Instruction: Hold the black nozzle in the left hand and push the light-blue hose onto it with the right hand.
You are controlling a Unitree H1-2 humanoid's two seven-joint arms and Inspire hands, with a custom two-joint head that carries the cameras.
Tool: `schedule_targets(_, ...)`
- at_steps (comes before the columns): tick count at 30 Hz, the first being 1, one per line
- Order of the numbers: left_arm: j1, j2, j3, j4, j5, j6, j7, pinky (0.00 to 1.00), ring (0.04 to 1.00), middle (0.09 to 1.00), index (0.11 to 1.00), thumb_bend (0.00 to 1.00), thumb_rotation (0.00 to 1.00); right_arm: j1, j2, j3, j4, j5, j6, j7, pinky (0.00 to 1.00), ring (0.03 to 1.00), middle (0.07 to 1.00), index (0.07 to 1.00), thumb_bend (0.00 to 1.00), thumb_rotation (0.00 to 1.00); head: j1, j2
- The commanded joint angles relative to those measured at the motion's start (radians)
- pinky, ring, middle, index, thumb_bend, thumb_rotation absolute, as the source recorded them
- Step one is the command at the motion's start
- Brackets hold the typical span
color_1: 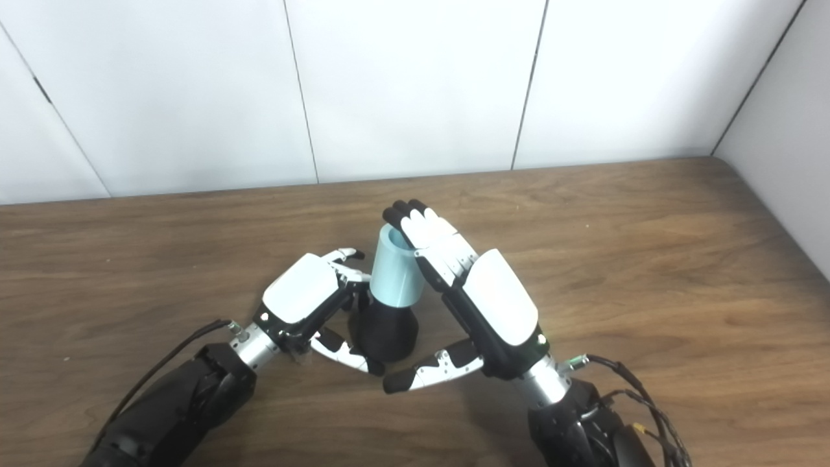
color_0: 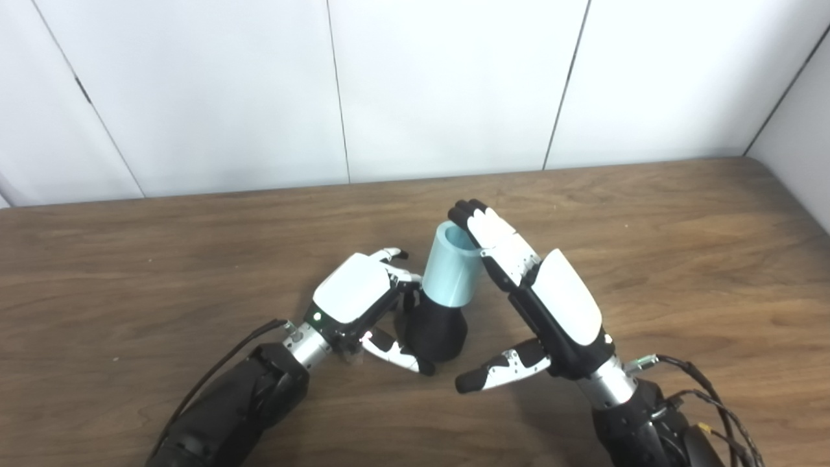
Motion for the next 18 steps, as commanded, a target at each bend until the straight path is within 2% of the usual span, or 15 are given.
schedule_targets(1,0.169,-0.032,-0.096,0.150,0.054,0.033,-0.090,0.83,0.507,0.445,0.504,0.50,0.00,-0.022,-0.017,-0.005,-0.022,0.021,-0.042,-0.037,1.00,1.000,1.000,1.000,0.91,0.93,-0.001,0.002)
schedule_targets(9,0.170,-0.028,-0.100,0.138,0.059,0.051,-0.112,0.83,0.509,0.442,0.509,0.50,0.00,-0.017,-0.011,-0.011,-0.021,0.025,-0.041,-0.043,1.00,1.000,1.000,1.000,0.90,0.91,-0.002,0.004)
schedule_targets(18,0.160,-0.032,-0.121,0.128,0.075,0.134,-0.220,0.84,0.507,0.441,0.515,0.50,0.00,-0.012,-0.008,-0.025,-0.025,0.035,-0.040,-0.045,1.00,1.000,1.000,1.000,0.91,0.90,-0.006,0.005)
